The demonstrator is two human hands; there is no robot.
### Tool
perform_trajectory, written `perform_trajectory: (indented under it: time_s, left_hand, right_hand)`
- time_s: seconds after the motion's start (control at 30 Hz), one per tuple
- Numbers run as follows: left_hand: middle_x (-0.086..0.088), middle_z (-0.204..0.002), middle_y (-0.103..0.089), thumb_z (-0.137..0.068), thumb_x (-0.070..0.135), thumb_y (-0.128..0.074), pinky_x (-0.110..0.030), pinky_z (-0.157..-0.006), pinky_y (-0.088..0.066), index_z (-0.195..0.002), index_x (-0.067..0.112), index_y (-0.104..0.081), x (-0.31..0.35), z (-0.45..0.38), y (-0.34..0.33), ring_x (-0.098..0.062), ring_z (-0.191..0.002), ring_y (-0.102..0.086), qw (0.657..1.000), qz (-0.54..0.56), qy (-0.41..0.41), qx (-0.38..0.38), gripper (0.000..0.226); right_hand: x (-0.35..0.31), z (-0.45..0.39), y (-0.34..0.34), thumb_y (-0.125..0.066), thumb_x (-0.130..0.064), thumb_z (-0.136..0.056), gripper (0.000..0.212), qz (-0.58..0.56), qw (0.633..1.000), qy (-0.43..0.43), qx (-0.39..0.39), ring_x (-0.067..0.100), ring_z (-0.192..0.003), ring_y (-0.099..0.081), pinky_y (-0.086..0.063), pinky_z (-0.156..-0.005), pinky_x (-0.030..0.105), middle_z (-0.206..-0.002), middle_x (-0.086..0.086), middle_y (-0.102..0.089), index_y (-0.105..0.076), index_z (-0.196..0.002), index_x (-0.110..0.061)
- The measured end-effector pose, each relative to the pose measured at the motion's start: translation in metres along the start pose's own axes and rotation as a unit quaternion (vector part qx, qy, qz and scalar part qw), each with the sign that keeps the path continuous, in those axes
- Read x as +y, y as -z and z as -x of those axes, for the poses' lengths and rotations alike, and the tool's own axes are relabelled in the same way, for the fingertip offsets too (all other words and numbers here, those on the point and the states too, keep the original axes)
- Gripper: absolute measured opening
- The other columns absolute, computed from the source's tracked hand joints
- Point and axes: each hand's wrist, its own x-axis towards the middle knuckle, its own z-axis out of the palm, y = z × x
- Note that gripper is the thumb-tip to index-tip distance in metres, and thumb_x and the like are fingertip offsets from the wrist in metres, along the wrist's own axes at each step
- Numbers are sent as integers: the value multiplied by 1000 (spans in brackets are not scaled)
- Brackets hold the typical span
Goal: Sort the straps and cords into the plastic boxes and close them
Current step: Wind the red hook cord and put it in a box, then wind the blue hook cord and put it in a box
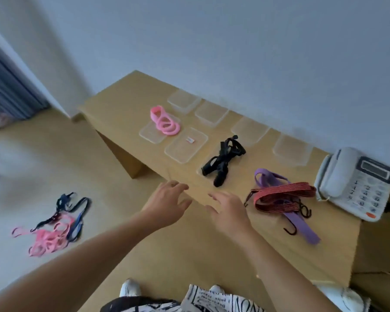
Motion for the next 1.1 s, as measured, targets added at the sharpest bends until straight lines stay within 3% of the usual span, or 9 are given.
perform_trajectory:
  time_s: [0.3, 0.63, 0.8, 1.1]
  left_hand:
    - [-1, -142, -54, -95, 49, -59, -38, -111, -39, -141, 26, -54, -217, 108, 35, -24, -131, -47, 975, 83, 195, 66, 51]
    - [-3, -145, -50, -95, 44, -61, -37, -111, -37, -141, 22, -53, -440, 218, 59, -25, -136, -41, 901, 189, 377, 104, 51]
    - [-5, -149, -46, -97, 37, -61, -37, -114, -29, -144, 22, -50, -514, 233, 80, -27, -141, -33, 854, 250, 437, 131, 50]
    - [-10, -143, -53, -95, 35, -64, -35, -109, -35, -135, 20, -60, -630, 199, 110, -29, -136, -42, 780, 286, 531, 165, 43]
  right_hand:
    - [-146, -38, -129, -66, -37, -93, 41, 107, 981, 104, -126, 16, -117, -57, -47, -98, 30, -128, -3, -62, -63, -131, -23]
    - [-321, -73, -297, -65, -31, -95, 41, 165, 934, 188, -253, 15, -120, -55, -42, -103, 26, -131, -2, -61, -61, -134, -21]
    - [-389, -100, -354, -64, -33, -96, 41, 176, 912, 213, -302, 12, -122, -53, -45, -103, 26, -131, -5, -59, -59, -136, -23]
    - [-479, -223, -465, -63, -28, -96, 42, 198, 868, 243, -386, 17, -124, -53, -42, -104, 27, -132, 1, -60, -60, -136, -17]
